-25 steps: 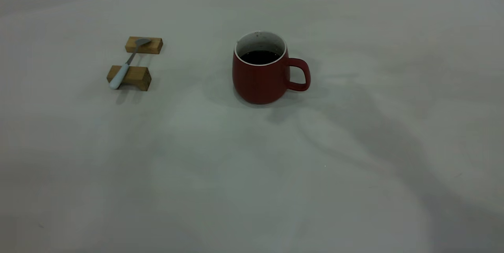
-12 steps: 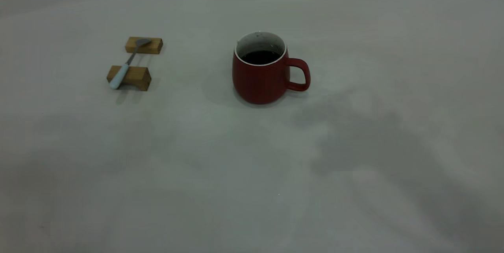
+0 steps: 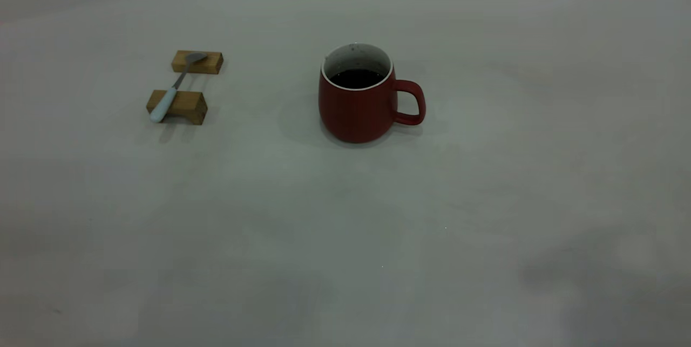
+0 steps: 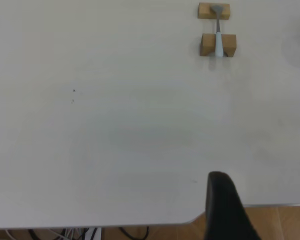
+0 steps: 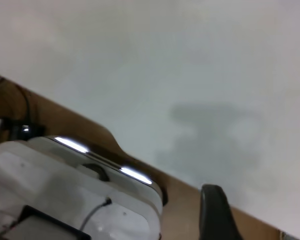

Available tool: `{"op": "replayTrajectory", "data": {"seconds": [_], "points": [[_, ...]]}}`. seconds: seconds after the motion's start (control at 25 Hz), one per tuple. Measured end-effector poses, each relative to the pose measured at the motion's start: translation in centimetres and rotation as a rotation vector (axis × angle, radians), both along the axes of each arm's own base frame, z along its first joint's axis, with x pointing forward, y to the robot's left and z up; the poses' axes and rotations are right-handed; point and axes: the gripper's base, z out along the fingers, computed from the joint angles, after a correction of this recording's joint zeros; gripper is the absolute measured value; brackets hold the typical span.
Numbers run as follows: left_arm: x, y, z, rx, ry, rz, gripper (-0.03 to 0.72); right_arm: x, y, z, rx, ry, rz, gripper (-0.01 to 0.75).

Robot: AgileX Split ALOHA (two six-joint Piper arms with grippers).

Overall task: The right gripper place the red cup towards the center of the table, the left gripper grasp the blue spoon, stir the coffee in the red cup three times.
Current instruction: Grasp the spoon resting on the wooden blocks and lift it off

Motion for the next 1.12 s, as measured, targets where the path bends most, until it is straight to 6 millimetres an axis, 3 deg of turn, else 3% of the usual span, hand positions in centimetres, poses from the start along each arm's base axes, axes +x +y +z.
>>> {"op": "replayTrajectory", "data": {"seconds": [0.16,0.28,0.44,0.84,1.12], "points": [[0.0,0.0,0.0,0.0,0.0,0.0,0.463,-6.0,-3.4,-2.0,0.056,-0.098,-0.077,0.484],[0.0,0.0,0.0,0.0,0.0,0.0,0.463,-9.1,-5.1,-3.9,0.096,-0.215,-0.158,0.484],[0.0,0.0,0.0,0.001,0.0,-0.001,0.463,-11.9,-6.3,-5.8,0.114,-0.341,-0.265,0.484],[0.0,0.0,0.0,0.001,0.001,-0.001,0.463,-14.2,-6.8,-8.5,0.11,-0.484,-0.373,0.484],[0.0,0.0,0.0,0.001,0.001,-0.001,0.463,-14.4,-6.9,-8.7,0.107,-0.504,-0.379,0.484]]}}
